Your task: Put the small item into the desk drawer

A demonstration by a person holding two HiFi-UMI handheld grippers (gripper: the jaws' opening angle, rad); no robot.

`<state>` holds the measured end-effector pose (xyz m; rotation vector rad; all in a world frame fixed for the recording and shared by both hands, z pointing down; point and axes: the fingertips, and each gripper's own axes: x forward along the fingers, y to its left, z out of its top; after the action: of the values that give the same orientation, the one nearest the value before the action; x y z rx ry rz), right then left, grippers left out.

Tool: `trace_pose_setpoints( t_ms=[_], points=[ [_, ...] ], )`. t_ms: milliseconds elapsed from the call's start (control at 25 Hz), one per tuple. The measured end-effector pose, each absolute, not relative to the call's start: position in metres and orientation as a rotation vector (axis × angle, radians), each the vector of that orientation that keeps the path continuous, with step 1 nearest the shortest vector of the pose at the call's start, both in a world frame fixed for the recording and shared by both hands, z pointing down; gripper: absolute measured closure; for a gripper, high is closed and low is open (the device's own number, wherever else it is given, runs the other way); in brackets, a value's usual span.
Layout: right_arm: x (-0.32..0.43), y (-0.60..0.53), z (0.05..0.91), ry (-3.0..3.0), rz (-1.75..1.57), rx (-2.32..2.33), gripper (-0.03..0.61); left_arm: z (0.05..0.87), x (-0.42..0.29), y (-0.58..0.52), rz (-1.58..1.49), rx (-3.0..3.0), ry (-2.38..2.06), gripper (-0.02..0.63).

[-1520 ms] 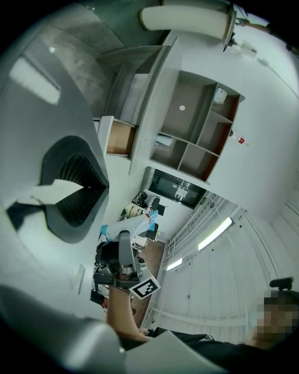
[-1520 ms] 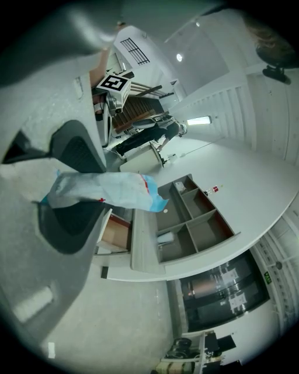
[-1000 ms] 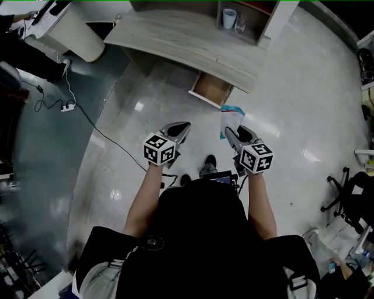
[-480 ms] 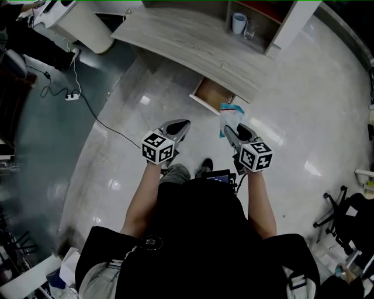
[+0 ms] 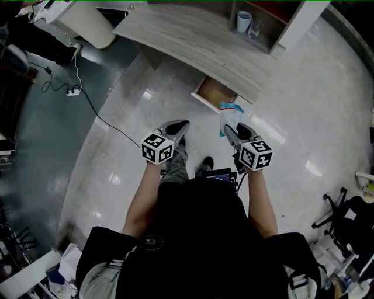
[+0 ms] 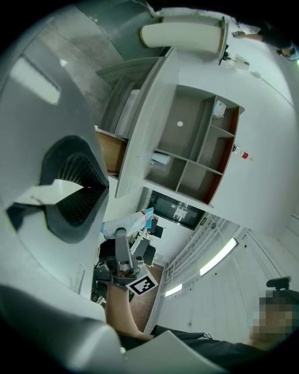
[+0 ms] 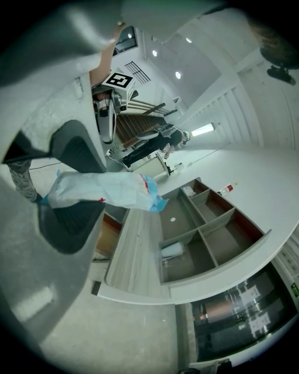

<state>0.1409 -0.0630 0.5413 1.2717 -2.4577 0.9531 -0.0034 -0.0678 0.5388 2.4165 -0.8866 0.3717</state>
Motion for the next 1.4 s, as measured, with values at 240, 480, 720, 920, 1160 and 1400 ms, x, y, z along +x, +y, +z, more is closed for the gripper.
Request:
trace_pose_setpoints(
  t_ms=[240,480,720,920,1160,1400],
  points=[
    [0.134,-0.068,0.542,-2.429,0.953,1.293,0.43,0.54,-0.012,-0.078,0.362,2.422,-0.863,0.612],
    [0.12,-0.084,0.537,-2.41,0.94,1.345,0.43,0.537,-0.023,-0.1,0.362,2.449,-0.806,0.612],
    [0.11,-0.106,0.529,-2.391,0.921,1.42,0.43,0.53,-0.031,-0.135,0.363,2.495,-0.74,0.612],
    [0.106,-0.119,0.522,-2.359,0.914,1.5,0.43,0.525,-0.031,-0.156,0.378,2.535,-0.656,0.612],
    [0.102,-0.131,0.521,-2.317,0.915,1.586,0.43,0.525,-0.03,-0.179,0.394,2.569,-0.563,0.612],
    [0.099,-0.137,0.525,-2.271,0.912,1.678,0.43,0.528,-0.026,-0.196,0.402,2.604,-0.468,0.612]
  ],
)
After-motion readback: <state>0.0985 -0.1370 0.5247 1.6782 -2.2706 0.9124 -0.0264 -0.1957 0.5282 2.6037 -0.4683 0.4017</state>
